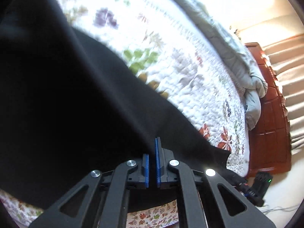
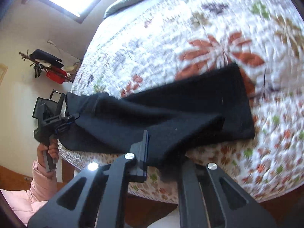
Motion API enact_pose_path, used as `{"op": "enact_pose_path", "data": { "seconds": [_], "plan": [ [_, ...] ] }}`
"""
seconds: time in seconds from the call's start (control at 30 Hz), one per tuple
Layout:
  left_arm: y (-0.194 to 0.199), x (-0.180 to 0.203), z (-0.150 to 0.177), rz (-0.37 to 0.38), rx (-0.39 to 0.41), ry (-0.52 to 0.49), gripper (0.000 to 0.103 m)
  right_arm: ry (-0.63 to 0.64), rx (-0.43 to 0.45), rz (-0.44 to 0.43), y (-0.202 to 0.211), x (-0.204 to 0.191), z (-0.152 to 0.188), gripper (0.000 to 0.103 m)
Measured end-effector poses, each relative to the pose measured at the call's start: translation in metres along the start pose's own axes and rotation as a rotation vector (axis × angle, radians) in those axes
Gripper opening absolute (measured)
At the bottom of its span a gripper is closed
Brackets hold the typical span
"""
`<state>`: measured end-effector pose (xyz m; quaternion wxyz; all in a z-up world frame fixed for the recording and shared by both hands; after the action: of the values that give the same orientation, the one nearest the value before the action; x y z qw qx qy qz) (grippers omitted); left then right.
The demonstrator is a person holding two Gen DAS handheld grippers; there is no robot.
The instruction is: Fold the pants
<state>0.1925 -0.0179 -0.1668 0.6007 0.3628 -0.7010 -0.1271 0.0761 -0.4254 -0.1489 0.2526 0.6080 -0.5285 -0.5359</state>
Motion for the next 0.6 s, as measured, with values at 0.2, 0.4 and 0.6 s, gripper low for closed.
{"op": "enact_pose_path", "data": {
  "seconds": [0.2, 0.4, 0.6],
  "plan": [
    [0.034, 0.032, 0.004, 0.029, 0.201, -0.083, 0.005, 0.078, 0.144, -0.039, 0.031, -0.025, -0.066, 0.006],
    [0.042, 0.061, 0.028, 0.035, 0.373, -0.211, 0.005, 0.172, 0.323, -0.064, 0.067, -0.023, -0.088, 0.006],
    [-0.038, 0.037, 0.080, -0.120, 0.125, -0.255, 0.006, -0.013, 0.008, 0.130, -0.034, 0.078, -0.027, 0.006]
  ]
}}
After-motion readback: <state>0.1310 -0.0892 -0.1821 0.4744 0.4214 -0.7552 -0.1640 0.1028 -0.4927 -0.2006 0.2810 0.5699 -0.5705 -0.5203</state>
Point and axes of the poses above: each gripper's, at about its wrist camera, not at the fingertips, and y roughly against the way its jaws point, x to its right, z to its underside, the point moved 5 cm from there along -y, roughly the way its jaws point, and after that the axes turned 13 degrees about z, right-handed, at the moved point
